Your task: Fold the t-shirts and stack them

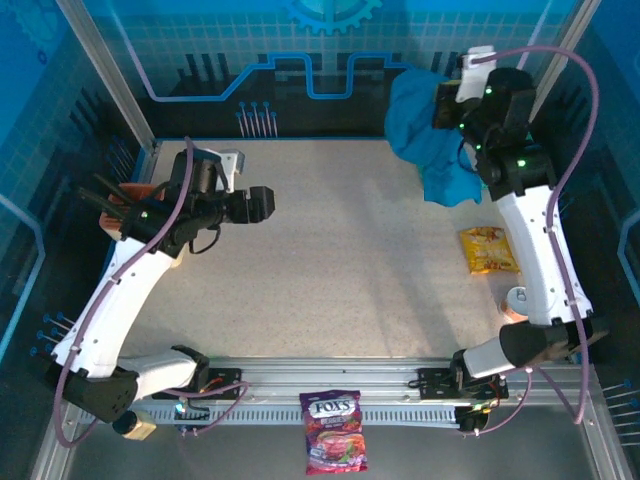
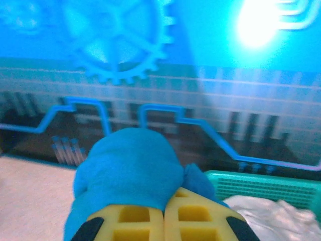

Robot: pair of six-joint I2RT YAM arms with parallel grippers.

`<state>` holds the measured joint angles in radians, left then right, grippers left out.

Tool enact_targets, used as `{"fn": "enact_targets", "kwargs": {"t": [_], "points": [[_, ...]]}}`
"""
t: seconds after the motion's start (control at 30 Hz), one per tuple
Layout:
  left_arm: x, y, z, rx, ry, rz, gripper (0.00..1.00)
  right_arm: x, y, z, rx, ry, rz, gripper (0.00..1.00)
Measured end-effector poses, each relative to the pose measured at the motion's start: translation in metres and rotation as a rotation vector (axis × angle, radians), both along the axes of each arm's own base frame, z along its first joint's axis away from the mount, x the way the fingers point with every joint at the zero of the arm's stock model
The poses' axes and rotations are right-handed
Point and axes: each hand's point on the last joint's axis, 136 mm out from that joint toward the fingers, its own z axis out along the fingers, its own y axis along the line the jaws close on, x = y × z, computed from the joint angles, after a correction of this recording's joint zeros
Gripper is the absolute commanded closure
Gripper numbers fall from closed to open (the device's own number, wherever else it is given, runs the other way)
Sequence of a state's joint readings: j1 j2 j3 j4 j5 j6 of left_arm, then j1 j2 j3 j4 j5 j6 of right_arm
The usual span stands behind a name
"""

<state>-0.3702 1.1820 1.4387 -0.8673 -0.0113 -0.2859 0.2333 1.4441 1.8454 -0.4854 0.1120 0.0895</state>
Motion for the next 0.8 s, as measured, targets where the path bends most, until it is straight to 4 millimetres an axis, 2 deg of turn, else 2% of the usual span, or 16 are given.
{"fn": "enact_targets", "kwargs": {"t": [0.1, 0.2, 0.33, 0.47, 0.6, 0.63, 0.73, 0.8], "points": [[-0.013, -0.009, -0.006, 0.0, 0.023, -0.029, 0.17, -0.02, 0.047, -0.015, -0.014, 0.029, 0.121, 1.0], [-0.023, -0.012, -0.015, 0.012, 0.052, -0.039, 0.17, -0.032, 0.085, -0.048, -0.038, 0.09, 0.206, 1.0], [-0.034, -0.007, -0.024, 0.034, 0.074, -0.031, 0.17, -0.038, 0.121, -0.114, -0.072, 0.217, 0.267, 1.0], [-0.041, 0.001, -0.026, 0.035, 0.073, -0.003, 0.17, -0.034, 0.144, -0.184, -0.082, 0.362, 0.27, 1.0], [-0.046, 0.008, -0.03, 0.054, 0.079, 0.017, 0.17, -0.037, 0.151, -0.261, -0.089, 0.52, 0.236, 1.0], [-0.047, 0.009, -0.032, 0.062, 0.084, 0.019, 0.17, -0.04, 0.148, -0.285, -0.091, 0.572, 0.216, 1.0], [-0.051, 0.01, -0.036, 0.089, 0.1, 0.019, 0.17, -0.054, 0.135, -0.342, -0.116, 0.702, 0.157, 1.0], [-0.052, 0.009, -0.041, 0.111, 0.114, 0.016, 0.16, -0.065, 0.122, -0.37, -0.14, 0.764, 0.112, 1.0]]}}
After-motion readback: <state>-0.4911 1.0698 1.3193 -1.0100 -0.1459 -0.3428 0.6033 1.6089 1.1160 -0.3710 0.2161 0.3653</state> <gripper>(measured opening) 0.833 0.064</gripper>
